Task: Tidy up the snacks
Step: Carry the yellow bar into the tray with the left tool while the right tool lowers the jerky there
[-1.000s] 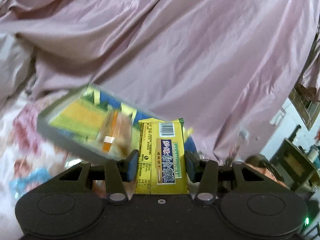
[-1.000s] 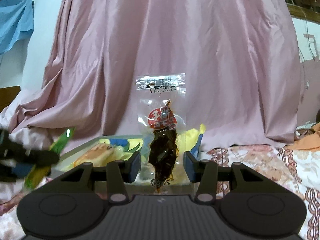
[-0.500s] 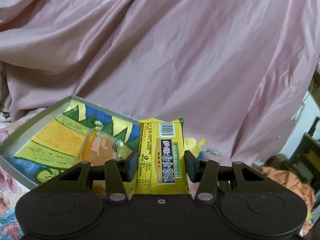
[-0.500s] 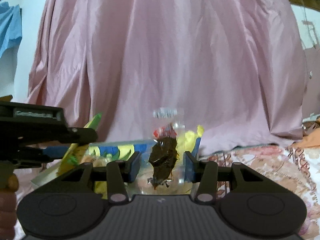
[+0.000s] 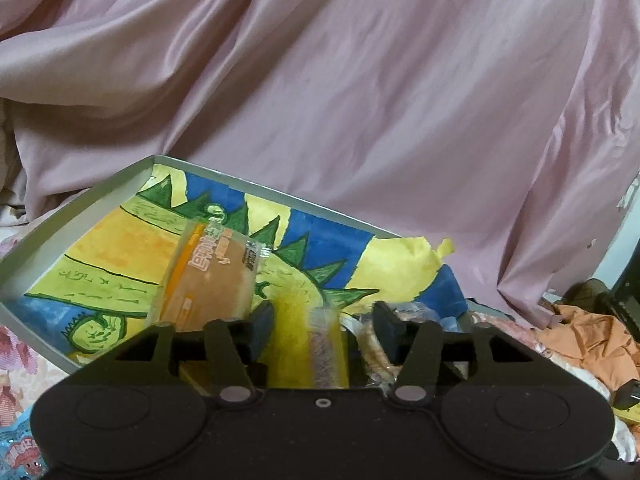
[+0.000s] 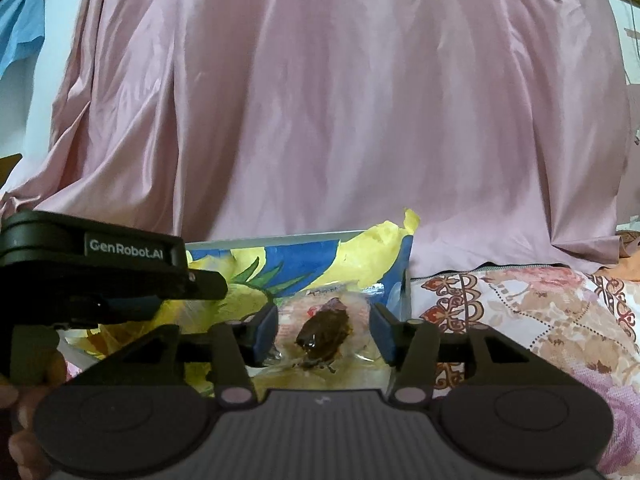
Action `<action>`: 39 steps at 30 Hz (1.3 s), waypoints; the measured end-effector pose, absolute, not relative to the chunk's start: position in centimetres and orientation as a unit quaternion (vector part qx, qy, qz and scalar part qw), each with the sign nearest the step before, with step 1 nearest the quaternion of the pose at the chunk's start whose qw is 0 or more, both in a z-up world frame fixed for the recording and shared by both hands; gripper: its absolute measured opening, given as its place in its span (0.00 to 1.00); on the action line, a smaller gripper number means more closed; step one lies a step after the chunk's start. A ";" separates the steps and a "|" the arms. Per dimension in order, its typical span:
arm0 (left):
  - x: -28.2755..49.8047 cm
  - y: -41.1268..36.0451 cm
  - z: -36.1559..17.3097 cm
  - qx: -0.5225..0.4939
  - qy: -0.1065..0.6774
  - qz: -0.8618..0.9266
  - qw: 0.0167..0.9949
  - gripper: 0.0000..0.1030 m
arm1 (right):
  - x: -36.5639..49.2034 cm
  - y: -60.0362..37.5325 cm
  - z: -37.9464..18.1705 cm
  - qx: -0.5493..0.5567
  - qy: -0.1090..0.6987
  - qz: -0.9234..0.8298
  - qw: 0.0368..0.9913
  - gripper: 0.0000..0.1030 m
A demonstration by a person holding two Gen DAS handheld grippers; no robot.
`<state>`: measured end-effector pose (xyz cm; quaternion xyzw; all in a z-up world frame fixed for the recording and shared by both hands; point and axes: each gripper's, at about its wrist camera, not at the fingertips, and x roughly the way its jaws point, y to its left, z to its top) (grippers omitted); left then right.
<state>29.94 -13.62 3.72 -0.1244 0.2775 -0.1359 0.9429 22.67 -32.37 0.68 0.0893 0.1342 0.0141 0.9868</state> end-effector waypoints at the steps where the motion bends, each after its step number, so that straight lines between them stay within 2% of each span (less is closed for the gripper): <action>1: 29.8 -13.6 3.9 -0.123 0.274 -0.135 0.944 0.67 | 22.6 -32.3 0.7 0.088 0.133 0.013 0.987 0.63; 3: 29.4 -13.4 4.3 -0.120 0.266 -0.138 0.946 0.70 | 22.5 -32.3 0.9 0.083 0.131 0.012 0.988 0.68; 7: 28.2 -13.0 5.5 -0.117 0.247 -0.137 0.952 0.83 | 21.8 -31.9 1.4 0.062 0.114 0.002 0.991 0.85; 13: 25.6 -12.0 7.3 -0.108 0.213 -0.132 0.962 0.99 | 20.3 -31.3 2.3 0.039 0.084 -0.005 0.996 1.00; 29: 17.5 -7.0 9.2 -0.086 0.152 -0.102 0.979 0.99 | 13.6 -27.8 3.9 -0.068 0.018 0.003 0.997 1.00; 39: 12.4 -3.7 8.1 -0.075 0.161 -0.095 0.980 0.99 | 9.9 -25.7 3.6 -0.082 0.041 0.015 0.996 1.00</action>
